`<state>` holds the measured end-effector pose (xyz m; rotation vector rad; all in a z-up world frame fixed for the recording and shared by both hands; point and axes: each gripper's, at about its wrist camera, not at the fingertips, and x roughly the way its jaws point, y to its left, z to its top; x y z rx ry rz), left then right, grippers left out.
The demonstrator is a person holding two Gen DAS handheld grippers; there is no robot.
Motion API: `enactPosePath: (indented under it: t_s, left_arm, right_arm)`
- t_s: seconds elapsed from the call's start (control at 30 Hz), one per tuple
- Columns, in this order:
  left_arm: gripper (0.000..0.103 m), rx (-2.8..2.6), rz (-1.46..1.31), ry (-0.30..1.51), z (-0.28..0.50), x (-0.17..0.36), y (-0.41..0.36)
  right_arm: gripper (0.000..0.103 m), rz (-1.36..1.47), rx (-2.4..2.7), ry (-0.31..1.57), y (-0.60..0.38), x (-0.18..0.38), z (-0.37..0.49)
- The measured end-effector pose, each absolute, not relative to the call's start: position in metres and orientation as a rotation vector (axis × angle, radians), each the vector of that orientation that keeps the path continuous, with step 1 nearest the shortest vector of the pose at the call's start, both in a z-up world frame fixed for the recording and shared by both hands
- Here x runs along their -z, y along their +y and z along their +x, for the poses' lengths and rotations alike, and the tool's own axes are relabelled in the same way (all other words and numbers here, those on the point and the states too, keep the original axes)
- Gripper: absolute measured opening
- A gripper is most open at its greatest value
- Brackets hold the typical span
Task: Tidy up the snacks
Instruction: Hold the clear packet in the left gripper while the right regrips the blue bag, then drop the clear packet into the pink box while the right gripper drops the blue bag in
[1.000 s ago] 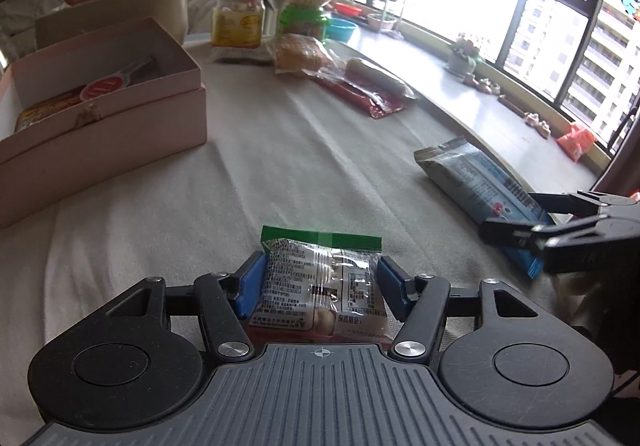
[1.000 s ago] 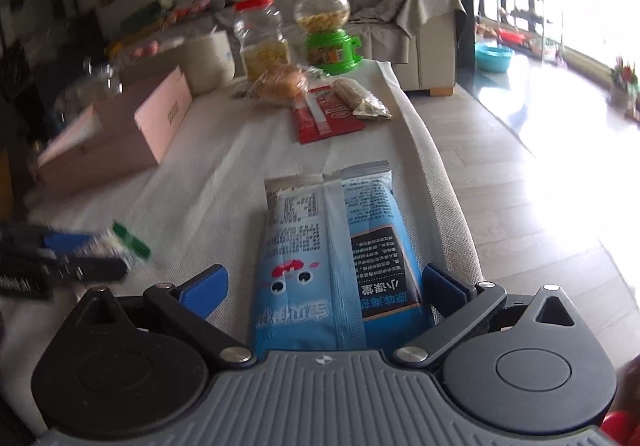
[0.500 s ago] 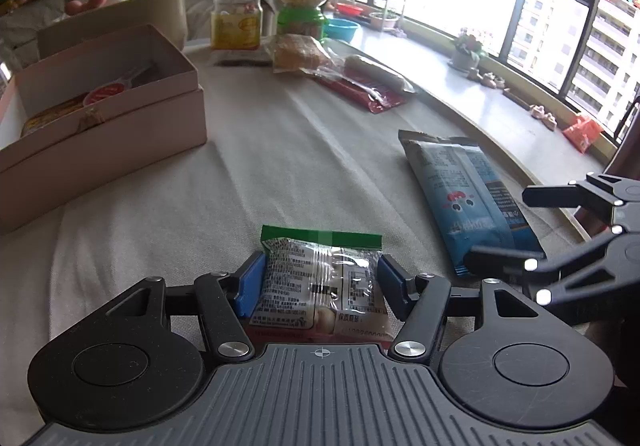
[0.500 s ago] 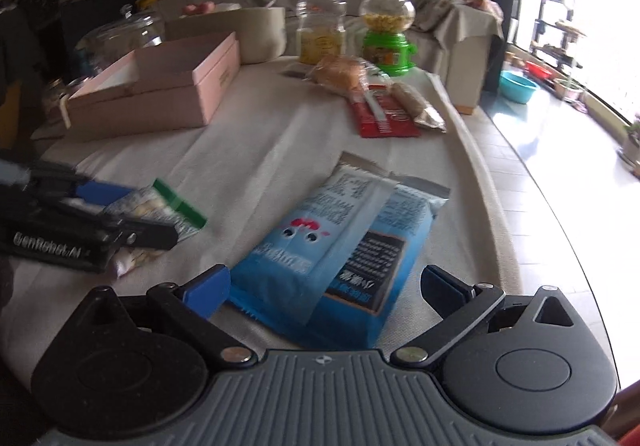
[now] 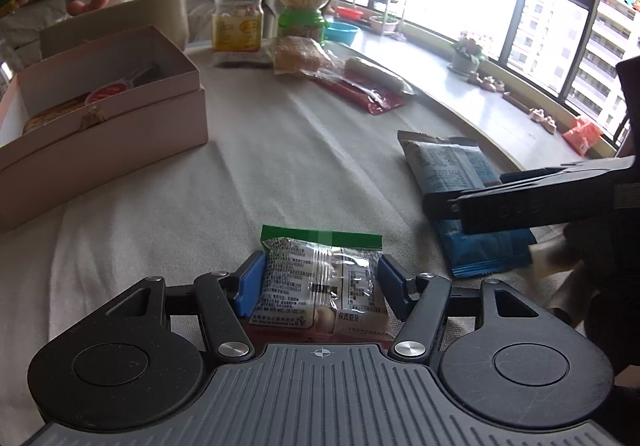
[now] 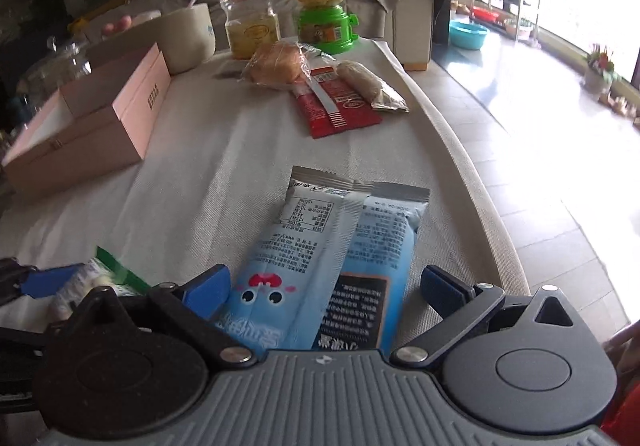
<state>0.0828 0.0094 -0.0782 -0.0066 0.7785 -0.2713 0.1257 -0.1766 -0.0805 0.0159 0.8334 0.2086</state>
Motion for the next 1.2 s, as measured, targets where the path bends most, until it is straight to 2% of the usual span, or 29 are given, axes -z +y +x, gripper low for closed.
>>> enactPosePath:
  t_s: [0.2, 0.43, 0.57, 0.67, 0.77, 0.87, 1.0, 1.07, 1.13, 1.2]
  left_arm:
    - [0.065, 0.281, -0.003, 0.769, 0.078, 0.078, 0.011]
    - [0.06, 0.309, -0.051, 0.732, 0.046, 0.061, 0.027]
    - [0.06, 0.219, -0.144, 0.576, 0.047, -0.004, 0.076]
    - [0.06, 0.097, -0.096, 0.44, 0.063, -0.065, 0.11]
    - [0.06, 0.025, -0.091, 0.408, 0.101, -0.093, 0.137]
    - [0.06, 0.001, -0.246, 0.437, 0.145, -0.086, 0.166]
    - [0.061, 0.092, -0.522, 0.537, 0.204, -0.015, 0.201]
    - [0.06, 0.038, -0.452, 0.641, 0.228, 0.018, 0.202]
    - [0.06, -0.032, -0.406, 0.62, 0.227, 0.032, 0.211]
    - [0.06, -0.037, -0.473, 0.566, 0.218, 0.033, 0.229]
  right_arm:
    - [0.087, -0.071, -0.263, 0.813, -0.17, 0.075, 0.117]
    - [0.086, -0.059, -0.415, 0.76, -0.182, 0.038, 0.088]
    - [0.086, -0.043, -0.525, 0.582, -0.171, -0.034, 0.091]
    - [0.086, -0.009, -0.572, 0.413, -0.157, -0.103, 0.107]
    - [0.087, -0.002, -0.591, 0.291, -0.13, -0.156, 0.135]
    - [0.087, -0.052, -0.577, 0.265, -0.092, -0.177, 0.165]
    - [0.087, -0.141, -0.603, 0.326, -0.046, -0.162, 0.196]
    - [0.087, -0.145, -0.622, 0.4, -0.028, -0.145, 0.213]
    - [0.087, -0.14, -0.632, 0.482, -0.013, -0.127, 0.23]
    - [0.087, -0.152, -0.645, 0.541, 0.002, -0.106, 0.24]
